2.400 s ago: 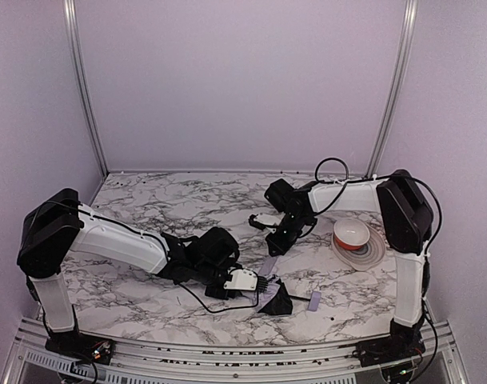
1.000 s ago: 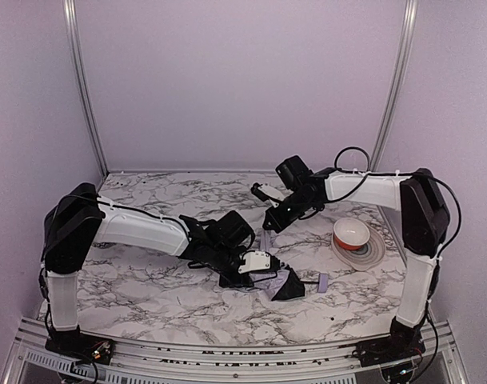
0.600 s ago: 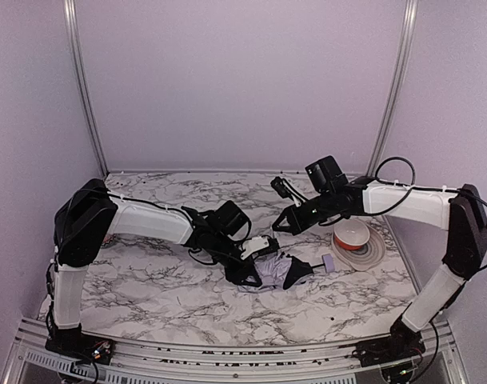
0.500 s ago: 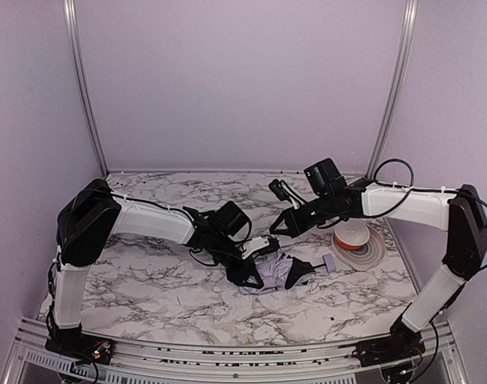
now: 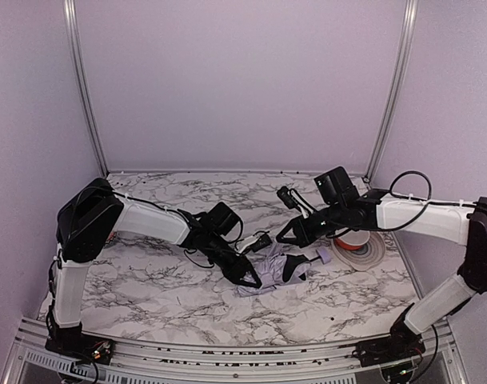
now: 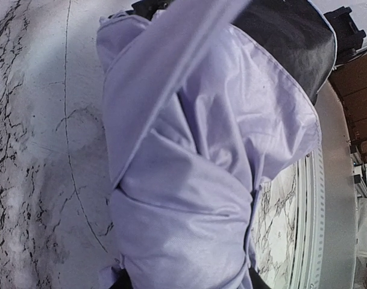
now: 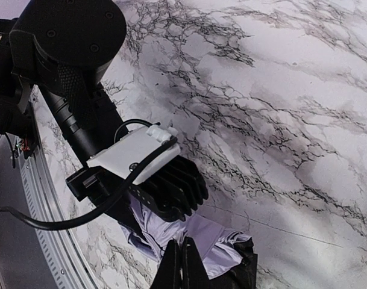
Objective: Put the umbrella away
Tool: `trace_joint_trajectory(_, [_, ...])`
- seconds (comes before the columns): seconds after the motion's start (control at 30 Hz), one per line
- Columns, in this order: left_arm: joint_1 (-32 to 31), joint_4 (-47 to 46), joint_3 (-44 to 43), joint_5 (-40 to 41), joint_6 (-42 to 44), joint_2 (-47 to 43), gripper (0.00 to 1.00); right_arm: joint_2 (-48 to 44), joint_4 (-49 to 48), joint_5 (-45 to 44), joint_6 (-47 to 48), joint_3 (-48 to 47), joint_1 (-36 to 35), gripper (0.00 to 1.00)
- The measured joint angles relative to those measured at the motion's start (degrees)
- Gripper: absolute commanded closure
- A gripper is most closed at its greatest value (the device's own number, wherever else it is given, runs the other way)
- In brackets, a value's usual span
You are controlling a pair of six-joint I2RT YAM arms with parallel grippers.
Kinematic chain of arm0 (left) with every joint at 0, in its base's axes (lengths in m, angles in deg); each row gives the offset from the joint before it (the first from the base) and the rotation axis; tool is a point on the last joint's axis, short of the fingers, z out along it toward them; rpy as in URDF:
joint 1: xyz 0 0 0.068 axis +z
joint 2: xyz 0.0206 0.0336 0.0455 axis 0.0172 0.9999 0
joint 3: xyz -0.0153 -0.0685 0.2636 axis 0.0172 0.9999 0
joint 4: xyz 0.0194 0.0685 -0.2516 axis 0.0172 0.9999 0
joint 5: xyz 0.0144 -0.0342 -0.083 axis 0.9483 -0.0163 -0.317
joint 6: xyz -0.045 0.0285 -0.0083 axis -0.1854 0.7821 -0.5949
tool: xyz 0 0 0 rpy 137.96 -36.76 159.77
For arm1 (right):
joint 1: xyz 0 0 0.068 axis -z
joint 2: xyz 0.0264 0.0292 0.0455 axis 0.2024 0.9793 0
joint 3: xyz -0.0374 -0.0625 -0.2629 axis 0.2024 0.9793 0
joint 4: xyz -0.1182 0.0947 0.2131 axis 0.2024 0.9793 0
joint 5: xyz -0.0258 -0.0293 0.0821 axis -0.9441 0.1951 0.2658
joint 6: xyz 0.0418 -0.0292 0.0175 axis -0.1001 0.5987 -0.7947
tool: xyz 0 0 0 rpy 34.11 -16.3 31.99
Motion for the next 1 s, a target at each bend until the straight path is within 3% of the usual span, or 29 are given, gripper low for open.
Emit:
trace_joint_trajectory(0.17, [0.1,-1.9,0.6,-0.2,-2.4,0.0,1.00,-1.9,-0.5,1.4,2.1,1.9,-2.3,1.00])
trace_joint_trajectory(0.33, [0.0,-2.2,0.7,-0.4,-3.5,0.0,1.00,-2.1,0.6,-0.8,7.7,2.3,-9.0,1.00])
trace_joint_trajectory(0.63, [1.6,-3.5,2.4,-4.4,-5.5,0.3,1.00,-1.9,-1.2,-12.5,14.3,7.3,-19.2,1.00])
trace_joint_trajectory(1.0, [2.8,-4.4,1.9,-8.2,-9.2,2.0,1.00,3.0,-6.5,-26.6,19.4,7.5,-26.0,1.00])
